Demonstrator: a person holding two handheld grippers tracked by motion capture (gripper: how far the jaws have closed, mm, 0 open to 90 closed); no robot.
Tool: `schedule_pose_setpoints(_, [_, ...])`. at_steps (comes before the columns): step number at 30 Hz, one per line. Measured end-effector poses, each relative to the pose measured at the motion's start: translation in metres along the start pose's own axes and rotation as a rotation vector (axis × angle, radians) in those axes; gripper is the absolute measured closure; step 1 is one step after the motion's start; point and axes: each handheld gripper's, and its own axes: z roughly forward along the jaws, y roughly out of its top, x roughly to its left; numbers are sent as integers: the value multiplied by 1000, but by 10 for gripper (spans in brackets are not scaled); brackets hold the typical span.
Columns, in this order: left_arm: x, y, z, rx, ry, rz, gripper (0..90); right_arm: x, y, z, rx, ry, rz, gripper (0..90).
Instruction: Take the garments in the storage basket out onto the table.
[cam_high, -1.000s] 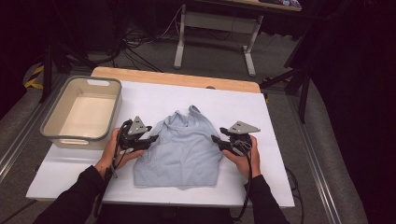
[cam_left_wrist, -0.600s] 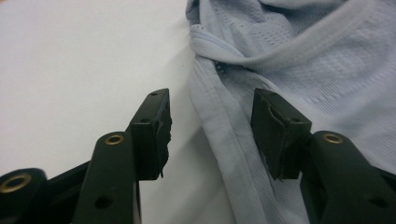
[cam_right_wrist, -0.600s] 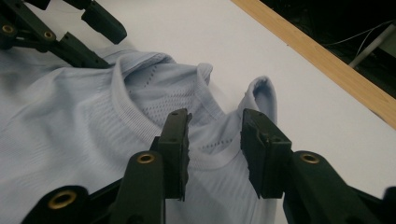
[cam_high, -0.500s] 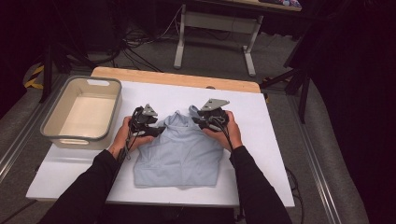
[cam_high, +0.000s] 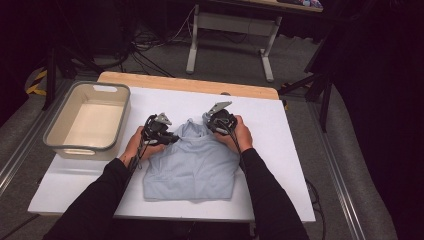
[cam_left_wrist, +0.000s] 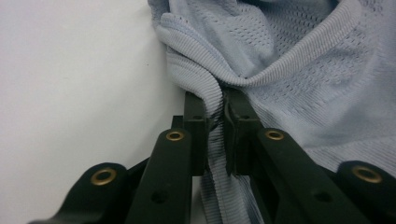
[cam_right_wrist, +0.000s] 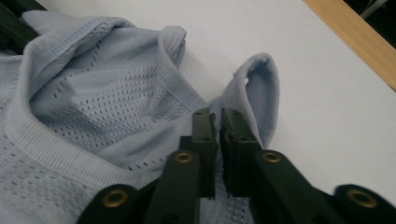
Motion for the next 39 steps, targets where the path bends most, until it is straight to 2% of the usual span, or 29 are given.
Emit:
schedule_pose_setpoints(2, [-2,0,-2,-9,20,11,824,-2,-1,-4,-22,-8,22,832])
schedule_pose_setpoints(6, [-4,1,-9,-40,36,7,828,-5,0,-17,-77,-32,19,780])
schedule_pose_setpoints(7, [-4,1,-11,-49,35,3,829,-6,1,-19,-88,-35,23,740])
schedule_pose_setpoints(9, [-6,1,-14,-60,44,9,831,-6,1,-19,-88,-52,28,698])
schedule_pose_setpoints(12, [-12,3,-18,-68,59,27,832,-6,2,-13,-58,-51,2,669])
schedule_pose_setpoints(14, [-14,3,-20,-77,63,27,832,-6,2,-9,-45,-42,2,649])
schedule_pose_setpoints(18, [-17,4,-24,-86,65,29,832,-5,5,-1,-8,-42,-12,685])
schedule_pose_setpoints(20, [-17,3,-25,-92,66,27,832,-5,5,3,17,-48,-23,739])
schedule_pose_setpoints(21, [-16,3,-26,-98,68,21,833,-4,5,5,25,-43,-27,800])
schedule_pose_setpoints(23, [-15,2,-29,-117,69,4,833,-2,5,7,41,-60,-27,866])
schedule_pose_setpoints(26, [-16,1,-35,-129,87,8,834,-3,3,1,12,-42,3,872])
schedule_pose_setpoints(27, [-16,1,-36,-134,90,7,834,-5,2,-7,-23,-38,26,873])
schedule_pose_setpoints(28, [-17,0,-38,-141,89,3,834,-5,2,-7,-23,-38,26,873])
schedule_pose_setpoints(32, [-18,-2,-47,-150,105,11,835,-14,-3,-31,-136,-26,98,874])
schedule_pose_setpoints(34, [-20,-3,-51,-158,111,15,835,-16,-6,-36,-161,-14,124,874])
schedule_pose_setpoints(39, [-23,-4,-60,-176,121,31,836,-13,-16,-44,-194,-25,131,875])
